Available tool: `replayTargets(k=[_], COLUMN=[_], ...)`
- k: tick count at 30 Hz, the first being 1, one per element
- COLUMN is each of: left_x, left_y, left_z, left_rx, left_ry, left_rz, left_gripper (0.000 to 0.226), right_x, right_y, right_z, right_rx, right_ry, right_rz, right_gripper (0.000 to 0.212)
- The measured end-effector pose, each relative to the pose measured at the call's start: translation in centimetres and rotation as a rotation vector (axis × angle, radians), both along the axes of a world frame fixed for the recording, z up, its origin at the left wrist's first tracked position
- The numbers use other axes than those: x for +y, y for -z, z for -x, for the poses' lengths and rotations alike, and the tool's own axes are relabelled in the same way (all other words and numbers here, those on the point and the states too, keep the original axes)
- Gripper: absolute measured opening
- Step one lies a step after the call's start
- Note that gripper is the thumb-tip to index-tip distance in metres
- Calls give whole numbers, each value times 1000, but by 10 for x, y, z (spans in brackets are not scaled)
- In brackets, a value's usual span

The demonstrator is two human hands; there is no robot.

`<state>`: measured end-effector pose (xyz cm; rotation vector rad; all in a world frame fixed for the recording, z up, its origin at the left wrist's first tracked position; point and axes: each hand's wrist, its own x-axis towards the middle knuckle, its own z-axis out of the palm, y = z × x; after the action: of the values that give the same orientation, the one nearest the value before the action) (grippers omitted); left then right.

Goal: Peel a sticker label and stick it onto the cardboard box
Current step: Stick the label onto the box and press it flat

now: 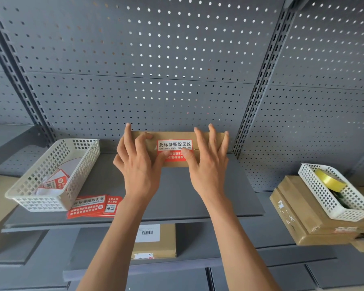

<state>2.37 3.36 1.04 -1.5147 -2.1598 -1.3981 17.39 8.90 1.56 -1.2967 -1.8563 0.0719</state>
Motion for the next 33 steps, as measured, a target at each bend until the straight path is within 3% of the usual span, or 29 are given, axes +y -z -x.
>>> replayTargets(k=[15,20,26,33], left_x=[-4,-5,-3,0], left_y=[4,4,9,13], left_z=[12,9,7,11], left_rx=[-86,-46,5,30], left_ry=[68,31,15,2], left_rz=[-114,-133,-151,-146], left_gripper=[26,40,60,48], right_x=[4,1,-3,-1], right_y=[0,-2,1,2], right_z=[-7,-4,2,-2], right_rx=[-9,0,-132,-144], right_ry=[-43,-7,77,55], right_rz=[-1,12,10,-3], right_gripper=[53,65,88,77])
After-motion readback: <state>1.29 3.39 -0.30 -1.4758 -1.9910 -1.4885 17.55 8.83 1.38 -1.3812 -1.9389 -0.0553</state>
